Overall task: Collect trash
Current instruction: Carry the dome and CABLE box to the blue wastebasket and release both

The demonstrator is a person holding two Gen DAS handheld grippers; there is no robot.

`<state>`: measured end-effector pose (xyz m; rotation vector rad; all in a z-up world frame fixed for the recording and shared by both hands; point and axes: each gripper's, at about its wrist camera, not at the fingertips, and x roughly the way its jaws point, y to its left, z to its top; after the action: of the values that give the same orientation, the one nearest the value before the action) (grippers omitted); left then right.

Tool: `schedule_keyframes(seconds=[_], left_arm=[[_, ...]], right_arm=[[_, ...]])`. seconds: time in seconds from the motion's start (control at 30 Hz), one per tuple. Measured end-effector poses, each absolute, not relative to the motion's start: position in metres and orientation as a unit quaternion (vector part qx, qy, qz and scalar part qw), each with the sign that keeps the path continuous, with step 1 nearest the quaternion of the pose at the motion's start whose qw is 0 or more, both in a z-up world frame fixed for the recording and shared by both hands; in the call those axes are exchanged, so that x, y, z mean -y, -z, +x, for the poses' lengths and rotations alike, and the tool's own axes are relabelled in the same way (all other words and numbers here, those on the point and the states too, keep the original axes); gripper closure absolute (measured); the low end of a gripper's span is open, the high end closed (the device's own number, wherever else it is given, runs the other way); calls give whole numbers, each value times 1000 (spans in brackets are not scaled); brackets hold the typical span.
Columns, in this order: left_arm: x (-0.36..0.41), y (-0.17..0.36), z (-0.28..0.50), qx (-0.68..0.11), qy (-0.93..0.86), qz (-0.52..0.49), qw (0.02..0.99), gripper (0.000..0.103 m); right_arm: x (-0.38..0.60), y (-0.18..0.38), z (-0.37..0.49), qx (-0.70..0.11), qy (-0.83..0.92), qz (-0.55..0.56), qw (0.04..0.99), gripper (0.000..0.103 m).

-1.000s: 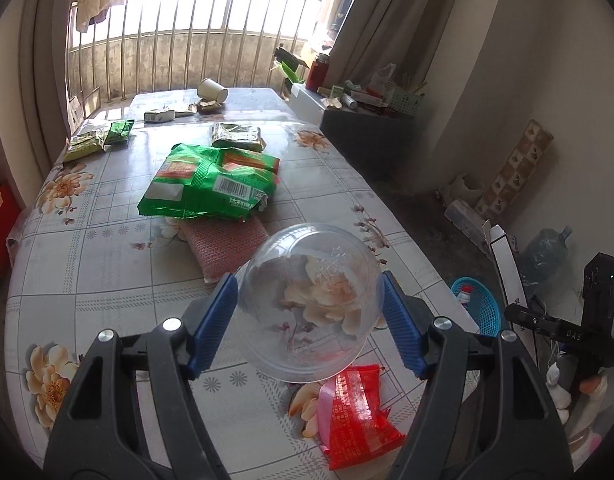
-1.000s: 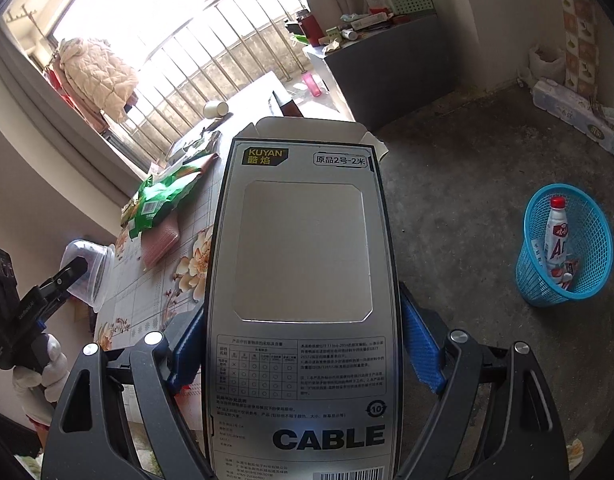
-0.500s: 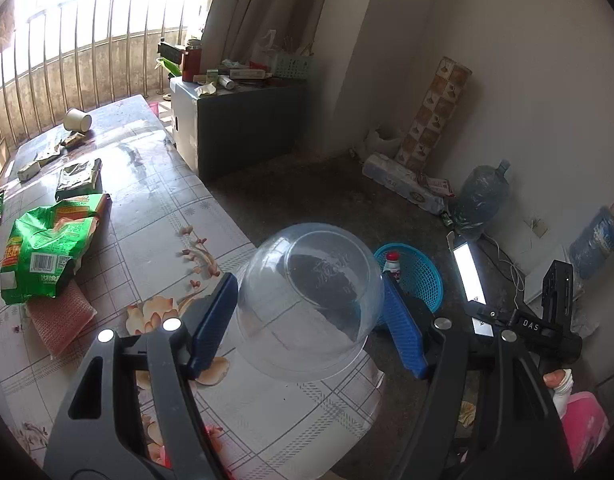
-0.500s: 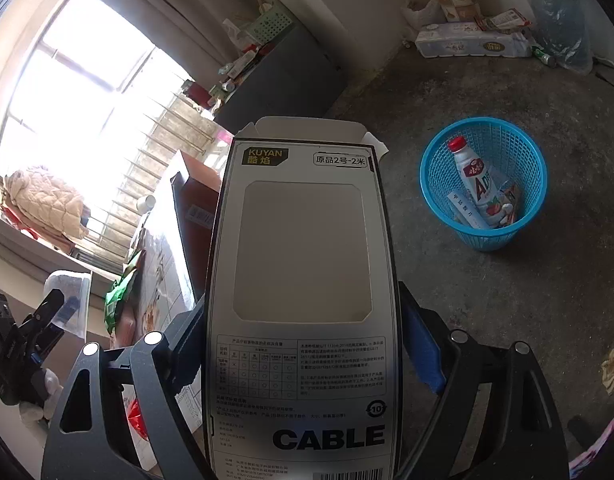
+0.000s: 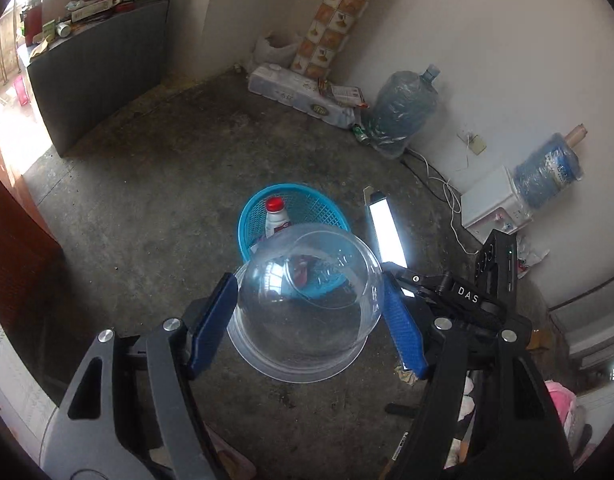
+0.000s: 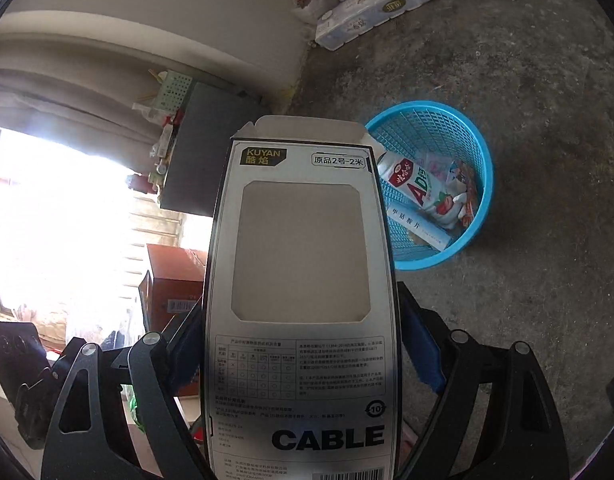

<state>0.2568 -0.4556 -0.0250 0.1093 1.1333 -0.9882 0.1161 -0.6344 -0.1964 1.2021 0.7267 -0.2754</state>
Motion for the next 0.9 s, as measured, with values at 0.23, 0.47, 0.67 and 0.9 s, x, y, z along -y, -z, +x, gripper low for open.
schedule_keyframes(seconds=[0.23, 0.47, 0.67, 0.9], left_arm=[[543, 85, 281, -556, 428, 58, 710, 24], [492, 75, 255, -554, 469, 64, 685, 24], [397, 24, 246, -524, 476, 55, 704, 24], [217, -35, 245, -445, 384, -10, 809, 24]], right_arm=[[704, 248, 147, -369, 227, 538, 723, 16], [670, 265, 88, -346, 218, 555, 724, 16], [633, 256, 41, -330, 206, 577, 718, 16], [588, 211, 33, -330, 153, 550, 752, 16]])
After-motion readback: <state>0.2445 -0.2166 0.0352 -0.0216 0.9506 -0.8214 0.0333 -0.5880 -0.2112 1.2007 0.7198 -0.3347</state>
